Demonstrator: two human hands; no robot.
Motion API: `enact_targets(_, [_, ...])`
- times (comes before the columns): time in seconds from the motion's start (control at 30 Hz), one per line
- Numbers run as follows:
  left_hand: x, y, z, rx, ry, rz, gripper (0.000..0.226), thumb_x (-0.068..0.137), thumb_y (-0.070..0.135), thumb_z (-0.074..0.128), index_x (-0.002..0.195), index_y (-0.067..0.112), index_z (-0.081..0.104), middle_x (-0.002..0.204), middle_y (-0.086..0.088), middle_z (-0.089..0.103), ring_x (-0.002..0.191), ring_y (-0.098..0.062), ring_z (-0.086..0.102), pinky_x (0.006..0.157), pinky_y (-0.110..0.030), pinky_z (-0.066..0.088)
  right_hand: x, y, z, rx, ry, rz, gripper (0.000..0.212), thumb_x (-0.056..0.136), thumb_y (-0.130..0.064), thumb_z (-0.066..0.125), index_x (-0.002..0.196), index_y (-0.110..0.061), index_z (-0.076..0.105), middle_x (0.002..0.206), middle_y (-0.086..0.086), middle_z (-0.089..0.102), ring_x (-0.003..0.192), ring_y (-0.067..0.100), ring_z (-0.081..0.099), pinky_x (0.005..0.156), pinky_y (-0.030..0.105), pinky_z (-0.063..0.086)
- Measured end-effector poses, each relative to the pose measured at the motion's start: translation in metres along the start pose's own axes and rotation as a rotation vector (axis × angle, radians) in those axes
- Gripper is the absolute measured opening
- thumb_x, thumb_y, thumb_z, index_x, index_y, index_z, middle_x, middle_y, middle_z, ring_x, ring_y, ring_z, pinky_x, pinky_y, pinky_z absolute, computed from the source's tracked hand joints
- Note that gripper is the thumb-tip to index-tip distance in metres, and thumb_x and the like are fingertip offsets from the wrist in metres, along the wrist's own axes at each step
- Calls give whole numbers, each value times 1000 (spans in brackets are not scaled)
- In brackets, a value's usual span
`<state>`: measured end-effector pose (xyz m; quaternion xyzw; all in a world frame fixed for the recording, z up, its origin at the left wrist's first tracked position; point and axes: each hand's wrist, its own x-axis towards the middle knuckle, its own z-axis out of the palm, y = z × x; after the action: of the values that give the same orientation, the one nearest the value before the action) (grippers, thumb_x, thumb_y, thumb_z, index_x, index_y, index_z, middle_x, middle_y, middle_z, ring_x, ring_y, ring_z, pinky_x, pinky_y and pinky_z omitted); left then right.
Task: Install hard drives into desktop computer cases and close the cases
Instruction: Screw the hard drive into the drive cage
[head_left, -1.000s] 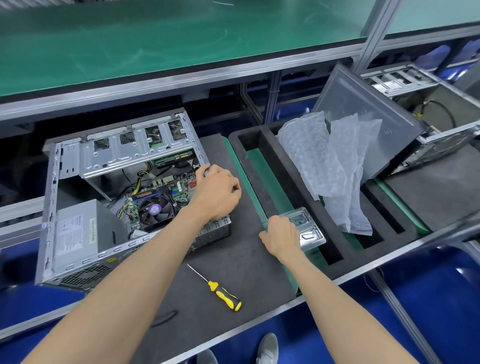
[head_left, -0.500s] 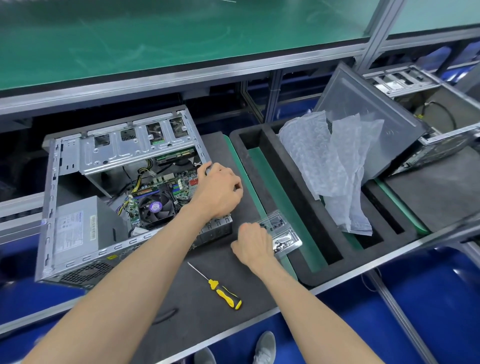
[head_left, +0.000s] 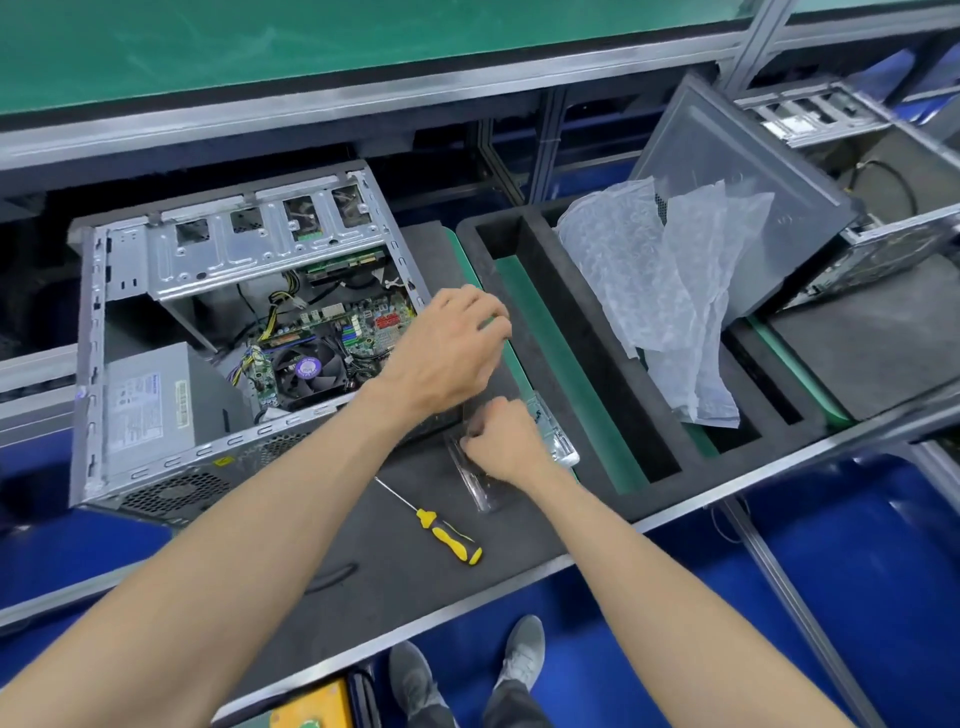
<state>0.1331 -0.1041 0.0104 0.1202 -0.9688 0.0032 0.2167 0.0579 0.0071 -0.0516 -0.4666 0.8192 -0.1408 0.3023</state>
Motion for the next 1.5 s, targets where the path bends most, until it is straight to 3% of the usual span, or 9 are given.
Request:
enact_targets(0.07, [-13, 13, 4, -47, 35, 147, 13, 87, 4, 64, 98, 6, 69, 106, -11, 66, 93, -31, 56, 75, -42, 48, 1, 18, -16, 20, 39, 0, 21, 77, -16, 64, 58, -19, 57, 70, 9, 68, 76, 32, 64, 65, 35, 53])
enact_targets(0.17, [-42, 32, 19, -206, -113, 127, 15, 87, -2, 65, 102, 2, 67, 97, -15, 61, 80, -33, 58, 63, -47, 53, -1, 47, -38, 45, 95, 37, 26, 79, -18, 69, 58, -30, 60, 71, -5, 69, 77, 20, 66, 69, 27, 51])
enact_targets(0.3, [-66, 49, 47, -356, -411, -173, 16, 100, 13, 54, 112, 11, 64, 105, -8, 61, 93, -31, 63, 81, -44, 51, -5, 73, -51, 42, 77, 17, 24, 79, -7, 67, 70, -28, 73, 69, -9, 70, 74, 11, 65, 71, 16, 49])
enact_targets(0.37, [-68, 53, 59, -393, -483, -310, 14, 99, 16, 57, 111, 15, 65, 107, -4, 60, 103, -28, 61, 88, -41, 48, -8, 79, -52, 1, 27, -4, 27, 78, -2, 62, 72, -26, 75, 75, -3, 73, 77, 14, 67, 77, 19, 52])
enact_targets(0.5, [-60, 61, 72, -491, -482, -471, 13, 90, 16, 69, 103, 17, 70, 95, 6, 51, 101, -24, 59, 88, -37, 48, -9, 86, -50, -67, -5, -46, 32, 79, 0, 55, 79, -22, 79, 87, 0, 75, 82, 17, 67, 81, 20, 50])
enact_targets(0.77, [-45, 68, 81, -530, -535, -448, 21, 85, 21, 80, 105, 17, 79, 95, 2, 56, 95, -21, 60, 87, -35, 48, -10, 98, -57, -54, -37, -104, 16, 80, -8, 77, 93, -16, 81, 89, -1, 71, 73, 7, 58, 77, 15, 41])
enact_targets(0.93, [-45, 70, 89, -513, -515, -455, 17, 86, 23, 78, 101, 14, 80, 91, 1, 52, 93, -23, 59, 83, -33, 45, -11, 102, -58, -47, -51, -157, 14, 86, -11, 76, 99, -14, 81, 100, 2, 69, 89, 18, 63, 91, 29, 49])
enact_targets(1.2, [-51, 69, 92, -503, -515, -451, 8, 96, 20, 65, 92, 14, 68, 95, 5, 43, 84, -15, 45, 71, -24, 30, -5, 103, -56, -122, -102, -219, 10, 90, -19, 72, 95, -23, 80, 88, -12, 54, 81, 11, 53, 83, 32, 47])
enact_targets(1.5, [-51, 66, 86, -528, -488, -463, 10, 87, 17, 72, 96, 22, 73, 95, 7, 48, 87, -16, 55, 81, -31, 47, -7, 100, -50, -240, -145, -274, 10, 93, -21, 64, 93, -25, 74, 94, -14, 54, 96, 17, 57, 86, 37, 48])
